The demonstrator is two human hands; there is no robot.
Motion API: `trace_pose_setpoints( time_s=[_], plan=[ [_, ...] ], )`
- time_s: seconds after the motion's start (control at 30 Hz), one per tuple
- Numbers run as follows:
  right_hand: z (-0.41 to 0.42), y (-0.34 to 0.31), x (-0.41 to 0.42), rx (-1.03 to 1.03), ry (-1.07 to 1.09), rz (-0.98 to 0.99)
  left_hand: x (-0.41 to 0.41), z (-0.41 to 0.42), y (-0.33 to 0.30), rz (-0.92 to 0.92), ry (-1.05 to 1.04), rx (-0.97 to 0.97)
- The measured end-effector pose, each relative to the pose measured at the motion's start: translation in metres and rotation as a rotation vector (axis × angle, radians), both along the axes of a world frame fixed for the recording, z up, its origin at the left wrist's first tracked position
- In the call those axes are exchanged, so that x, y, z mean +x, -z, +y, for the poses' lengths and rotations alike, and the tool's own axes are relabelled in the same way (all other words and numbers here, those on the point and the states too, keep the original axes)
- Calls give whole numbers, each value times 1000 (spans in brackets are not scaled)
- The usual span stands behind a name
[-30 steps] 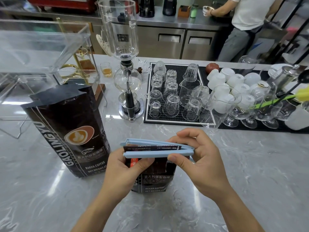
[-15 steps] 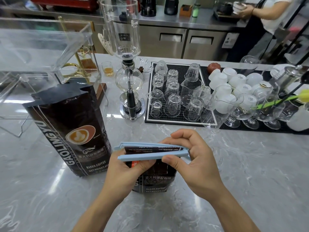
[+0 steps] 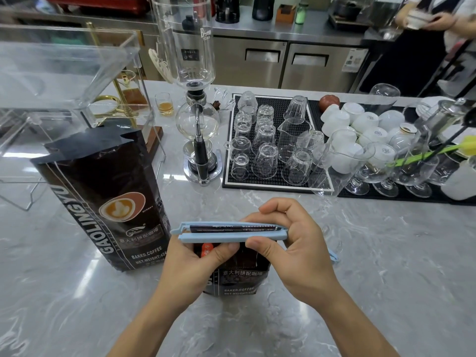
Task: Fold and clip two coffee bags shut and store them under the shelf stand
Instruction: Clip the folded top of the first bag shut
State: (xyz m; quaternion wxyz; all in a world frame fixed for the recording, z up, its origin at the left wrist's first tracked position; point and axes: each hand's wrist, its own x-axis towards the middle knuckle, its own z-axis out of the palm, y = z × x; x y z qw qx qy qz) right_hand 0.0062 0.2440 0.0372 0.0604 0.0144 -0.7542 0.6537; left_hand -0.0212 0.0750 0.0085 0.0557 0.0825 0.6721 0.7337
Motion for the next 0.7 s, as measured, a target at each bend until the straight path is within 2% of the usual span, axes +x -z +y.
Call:
trace_pose_setpoints(
  time_s=[0.7],
  plan=[
    [-8,1,0,-127,26,13,0,-3,7,28,20,2]
  ],
)
